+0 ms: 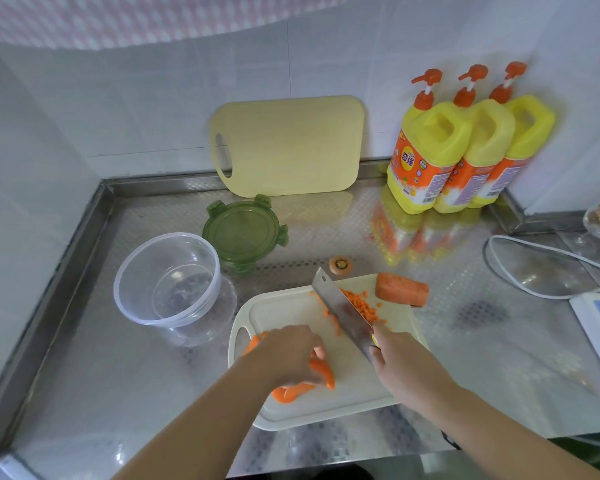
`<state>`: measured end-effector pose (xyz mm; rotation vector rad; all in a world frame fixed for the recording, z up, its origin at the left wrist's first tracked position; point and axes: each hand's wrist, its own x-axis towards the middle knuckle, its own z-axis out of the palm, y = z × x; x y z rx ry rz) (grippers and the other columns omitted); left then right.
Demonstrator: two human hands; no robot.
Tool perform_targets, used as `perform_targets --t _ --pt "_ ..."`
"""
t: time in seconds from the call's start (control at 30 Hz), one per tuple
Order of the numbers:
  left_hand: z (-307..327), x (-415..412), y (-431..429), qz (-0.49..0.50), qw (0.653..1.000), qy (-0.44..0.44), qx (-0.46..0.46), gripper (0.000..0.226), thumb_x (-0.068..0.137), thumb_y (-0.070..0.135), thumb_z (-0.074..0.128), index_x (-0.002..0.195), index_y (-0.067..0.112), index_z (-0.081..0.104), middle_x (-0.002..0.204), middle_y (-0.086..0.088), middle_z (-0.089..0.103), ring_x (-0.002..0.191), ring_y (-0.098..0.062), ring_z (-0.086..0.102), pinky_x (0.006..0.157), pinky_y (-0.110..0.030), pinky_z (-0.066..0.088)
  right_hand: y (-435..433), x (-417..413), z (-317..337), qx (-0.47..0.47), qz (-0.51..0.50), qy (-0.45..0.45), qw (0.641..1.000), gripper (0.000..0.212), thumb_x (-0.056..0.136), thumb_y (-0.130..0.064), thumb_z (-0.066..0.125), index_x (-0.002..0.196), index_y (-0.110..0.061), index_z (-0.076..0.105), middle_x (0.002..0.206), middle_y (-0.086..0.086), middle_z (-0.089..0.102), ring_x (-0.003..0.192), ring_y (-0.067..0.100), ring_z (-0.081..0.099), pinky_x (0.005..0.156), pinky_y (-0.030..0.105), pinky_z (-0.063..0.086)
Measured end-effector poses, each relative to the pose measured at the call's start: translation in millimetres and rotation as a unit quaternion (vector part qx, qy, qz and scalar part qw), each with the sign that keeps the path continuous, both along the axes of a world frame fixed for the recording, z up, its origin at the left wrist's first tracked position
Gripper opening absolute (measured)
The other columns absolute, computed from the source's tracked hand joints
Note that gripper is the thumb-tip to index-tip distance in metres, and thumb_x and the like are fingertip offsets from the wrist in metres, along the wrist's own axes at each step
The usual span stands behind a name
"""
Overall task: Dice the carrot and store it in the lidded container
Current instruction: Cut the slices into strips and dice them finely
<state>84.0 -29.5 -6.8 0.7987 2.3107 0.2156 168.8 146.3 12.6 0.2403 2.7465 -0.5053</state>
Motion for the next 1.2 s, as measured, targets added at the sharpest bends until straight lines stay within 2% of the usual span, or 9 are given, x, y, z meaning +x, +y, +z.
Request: perform_targets --t 0.2,0.43,0.57,0.63,0.8,0.87,0.97,1.07,1.2 --pt "-6 10 13 -0.085 0.990 0.097 -0.057 0.046 0.086 0.034 0.065 0.125 0.018 0.050 0.124 -0.005 0.047 0.114 -0.027 0.048 0.076 -0.031 0.029 -1 2 -2 -0.007 0.003 -0.006 1.000 0.026 0.101 -0.026 0.031 0.123 -0.016 0.040 0.072 -0.009 0.032 0.068 0.013 0.040 0.048 0.019 0.022" --pt "-11 14 14 -0.090 0.991 0.102 -0.020 0.035 0.089 0.037 0.056 0.121 0.021 0.055 0.119 -0.003 0.053 0.112 -0.024 0.052 0.081 -0.032 0.034 2 5 0 -0.013 -0.012 -0.012 1.000 0.031 0.102 -0.028 0.031 0.130 -0.018 0.039 0.082 -0.006 0.039 0.067 0.008 0.039 0.048 0.017 0.025" --pt "-17 7 15 -0.069 0.992 0.101 -0.009 0.034 0.094 0.036 0.048 0.123 0.020 0.057 0.120 -0.003 0.055 0.115 -0.023 0.050 0.082 -0.031 0.038 2 3 5 -0.018 -0.028 -0.029 0.999 0.011 0.101 -0.025 0.032 0.106 -0.024 0.041 0.070 -0.009 0.031 0.057 0.000 0.028 0.046 0.021 0.024" --pt "-18 1 12 -0.019 0.996 0.090 0.004 0.038 0.095 0.043 0.047 0.125 0.023 0.058 0.123 0.000 0.057 0.118 -0.021 0.050 0.091 -0.032 0.040 2 3 9 -0.025 -0.035 -0.033 0.999 0.010 0.100 -0.023 0.032 0.091 -0.027 0.035 0.069 -0.009 0.031 0.056 0.001 0.029 0.046 0.022 0.025" --pt "-13 -28 -10 0.230 0.965 0.064 0.112 0.022 0.090 0.043 0.058 0.099 0.024 0.063 0.083 0.004 0.064 0.081 -0.016 0.062 0.081 -0.028 0.048 2 0 5 -0.032 -0.022 -0.009 0.999 0.024 0.101 -0.023 0.033 0.120 -0.013 0.042 0.070 -0.013 0.029 0.058 -0.002 0.030 0.049 0.018 0.030" --pt "-13 -40 -22 0.242 0.962 0.025 0.123 0.011 0.088 0.034 0.062 0.091 0.025 0.058 0.075 0.009 0.058 0.073 -0.016 0.060 0.078 -0.030 0.049 -2 -1 4 -0.037 -0.009 -0.004 0.999 0.025 0.101 -0.023 0.033 0.122 -0.013 0.042 0.069 -0.011 0.030 0.058 0.003 0.033 0.048 0.020 0.027" --pt "-11 -55 -34 0.192 0.979 0.030 0.061 0.006 0.091 0.030 0.059 0.092 0.024 0.060 0.091 0.004 0.060 0.088 -0.013 0.054 0.074 -0.024 0.038 -12 -1 3 -0.049 0.015 -0.016 0.999 0.012 0.101 -0.024 0.034 0.109 -0.022 0.042 0.069 -0.010 0.033 0.058 0.004 0.034 0.048 0.021 0.025" --pt "-8 -61 -37 0.175 0.984 0.019 0.039 0.021 0.092 0.029 0.058 0.107 0.018 0.067 0.110 0.001 0.061 0.098 -0.010 0.051 0.074 -0.020 0.033 -19 -2 0 -0.048 0.034 -0.033 0.998 0.006 0.101 -0.025 0.033 0.095 -0.024 0.034 0.070 -0.011 0.033 0.057 0.002 0.033 0.047 0.021 0.024" --pt "-9 -64 -37 0.171 0.983 0.002 0.072 0.025 0.089 0.029 0.063 0.110 0.016 0.067 0.106 0.003 0.061 0.095 -0.008 0.050 0.072 -0.014 0.037 -25 -2 -7 -0.050 0.047 -0.044 0.997 0.009 0.100 -0.025 0.034 0.092 -0.024 0.030 0.070 -0.012 0.032 0.058 0.001 0.033 0.048 0.019 0.025"
